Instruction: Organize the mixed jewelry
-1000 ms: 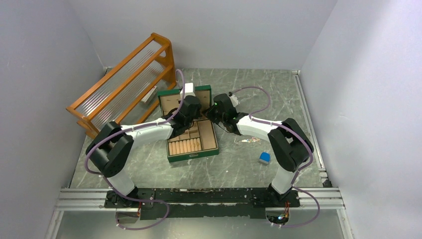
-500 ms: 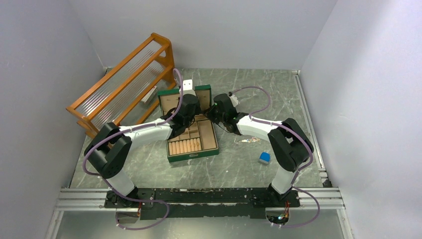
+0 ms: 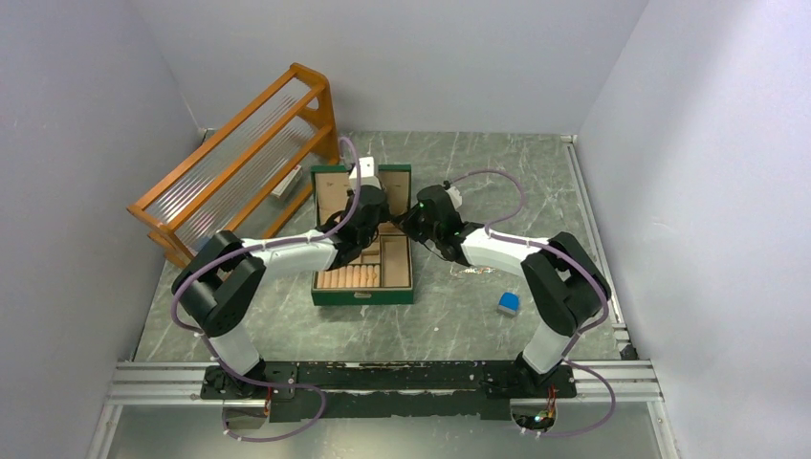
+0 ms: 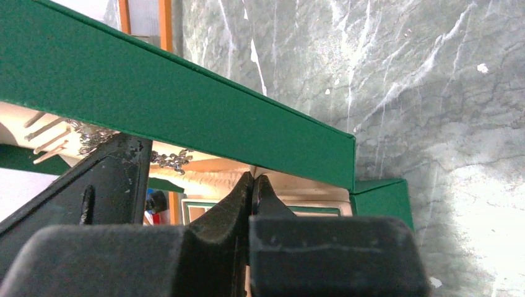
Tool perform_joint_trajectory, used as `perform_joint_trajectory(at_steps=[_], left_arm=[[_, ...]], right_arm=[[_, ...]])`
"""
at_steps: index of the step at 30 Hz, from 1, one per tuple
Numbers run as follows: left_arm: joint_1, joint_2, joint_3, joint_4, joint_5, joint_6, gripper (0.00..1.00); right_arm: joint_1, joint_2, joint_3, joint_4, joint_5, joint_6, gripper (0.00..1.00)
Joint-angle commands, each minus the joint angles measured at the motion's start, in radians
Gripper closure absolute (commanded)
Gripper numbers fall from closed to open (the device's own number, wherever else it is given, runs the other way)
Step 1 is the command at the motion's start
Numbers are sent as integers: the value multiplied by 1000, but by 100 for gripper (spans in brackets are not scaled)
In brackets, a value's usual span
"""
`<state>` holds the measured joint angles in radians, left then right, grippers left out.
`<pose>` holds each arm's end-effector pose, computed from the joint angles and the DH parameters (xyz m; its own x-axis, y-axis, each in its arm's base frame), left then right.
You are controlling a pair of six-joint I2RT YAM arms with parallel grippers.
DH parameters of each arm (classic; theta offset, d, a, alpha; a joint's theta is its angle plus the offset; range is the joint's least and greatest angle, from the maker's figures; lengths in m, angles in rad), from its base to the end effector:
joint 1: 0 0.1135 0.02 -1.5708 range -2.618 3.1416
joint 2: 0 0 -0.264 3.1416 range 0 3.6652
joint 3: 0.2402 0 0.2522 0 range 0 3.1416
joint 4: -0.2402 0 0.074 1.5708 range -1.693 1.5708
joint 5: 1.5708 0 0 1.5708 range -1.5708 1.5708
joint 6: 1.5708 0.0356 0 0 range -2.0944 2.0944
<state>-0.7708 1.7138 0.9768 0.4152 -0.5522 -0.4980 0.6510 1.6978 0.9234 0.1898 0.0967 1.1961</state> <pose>0.2844 -0.2502 0.2216 -0.3121 -0.2637 -0.9127 0.0991 0.9464 -0.3074 0.2899 0.2165 0.1866 -0.6624 0.6598 -0.3548 0.2112 0.6188 0.7566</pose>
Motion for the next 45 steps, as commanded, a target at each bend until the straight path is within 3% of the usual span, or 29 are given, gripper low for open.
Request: perform_joint_trajectory(at_steps=[1, 7, 16, 24, 30, 37, 45], left_arm=[[22, 24, -31, 19, -54, -5, 95], [21, 15, -68, 12, -36, -19, 94], [21, 22, -88, 5, -15, -30, 82], [22, 30, -76, -7, 1, -34, 82], [21, 9, -86, -30, 21, -58, 73], [24, -22, -103, -57, 38, -79, 70], [46, -102, -96, -166, 56, -170, 50]], right_arm=[[1, -60, -11, 0, -20, -39, 100], [0, -64, -19, 22, -22, -41, 100], [0, -70, -29, 54, -49, -46, 100], [0, -93, -47, 92, -66, -60, 100], [-5, -112, -61, 110, -62, -67, 99], [-8, -142, -65, 84, -29, -74, 95], [-10, -170, -57, 50, 6, -88, 87]])
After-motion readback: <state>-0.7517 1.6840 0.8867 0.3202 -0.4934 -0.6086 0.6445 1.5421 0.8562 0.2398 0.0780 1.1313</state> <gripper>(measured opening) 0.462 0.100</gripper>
